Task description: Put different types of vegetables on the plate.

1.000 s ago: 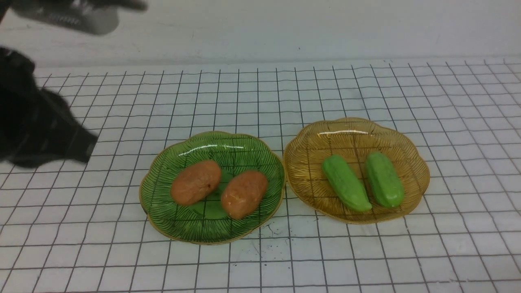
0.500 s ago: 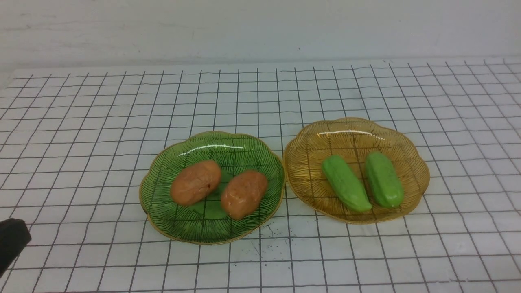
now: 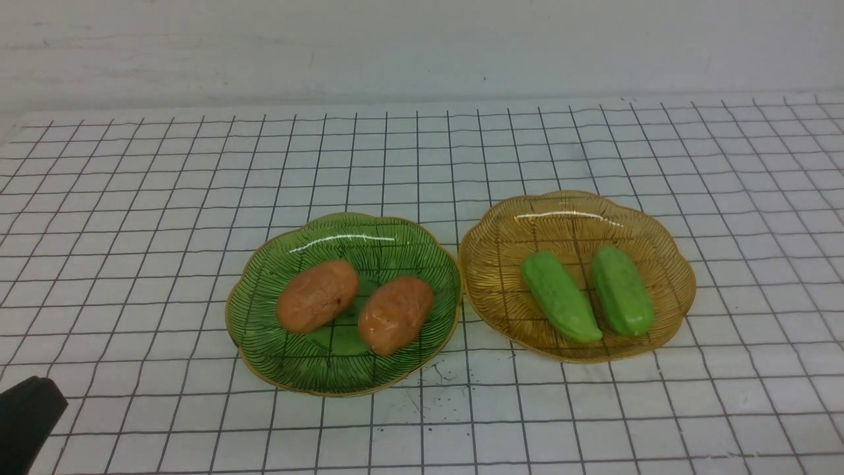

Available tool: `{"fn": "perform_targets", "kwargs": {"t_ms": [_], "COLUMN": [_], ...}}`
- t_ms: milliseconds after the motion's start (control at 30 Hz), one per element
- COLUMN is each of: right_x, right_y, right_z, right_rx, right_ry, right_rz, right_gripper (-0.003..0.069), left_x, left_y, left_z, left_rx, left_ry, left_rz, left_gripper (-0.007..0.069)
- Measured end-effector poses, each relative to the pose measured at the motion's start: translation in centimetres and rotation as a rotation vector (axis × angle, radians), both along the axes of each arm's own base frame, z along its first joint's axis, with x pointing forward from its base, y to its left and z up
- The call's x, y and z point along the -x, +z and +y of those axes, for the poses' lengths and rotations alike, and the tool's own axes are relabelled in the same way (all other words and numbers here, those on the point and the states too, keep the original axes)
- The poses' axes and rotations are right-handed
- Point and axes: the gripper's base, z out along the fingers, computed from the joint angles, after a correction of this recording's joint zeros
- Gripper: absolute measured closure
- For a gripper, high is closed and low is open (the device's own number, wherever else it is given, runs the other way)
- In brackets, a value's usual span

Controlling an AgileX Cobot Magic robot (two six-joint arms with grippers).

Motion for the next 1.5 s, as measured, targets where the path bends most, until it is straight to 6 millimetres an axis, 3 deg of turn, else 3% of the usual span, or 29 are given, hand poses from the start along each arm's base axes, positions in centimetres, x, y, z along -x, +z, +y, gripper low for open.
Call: {"fn": "perform_targets", "kwargs": {"t_ms": [200, 367, 600, 800, 1500], "right_x": [0.0, 0.0, 0.0, 0.0, 0.0], "right_y": [0.0, 0.0, 0.0, 0.0, 0.0], "right_z": [0.0, 0.0, 0.0, 0.0, 0.0], "right_rx": [0.0, 0.0, 0.0, 0.0, 0.0], "right_ry": [0.0, 0.0, 0.0, 0.0, 0.0], "right_rz": [0.0, 0.0, 0.001, 0.001, 0.001], "right_gripper": [0.0674, 0.0674, 0.0674, 0.0674, 0.0674], "left_x": [-0.4, -0.5, -0.4, -0.4, -0.4], "left_y": [-1.8, -5.8, -9.7, -10.0, -10.1], "left_z": [0.1, 0.5, 1.5, 2.0, 2.0], "left_rx": [-0.079, -0.111, -0.12, -0.158, -0.151], "left_ry": [0.014, 0.084, 0.267, 0.341, 0.342], "left_rz": [0.033, 0.106, 0.167, 0.186, 0.19], "left_gripper": [0.0632, 0.0632, 0.0632, 0.0632, 0.0632]}}
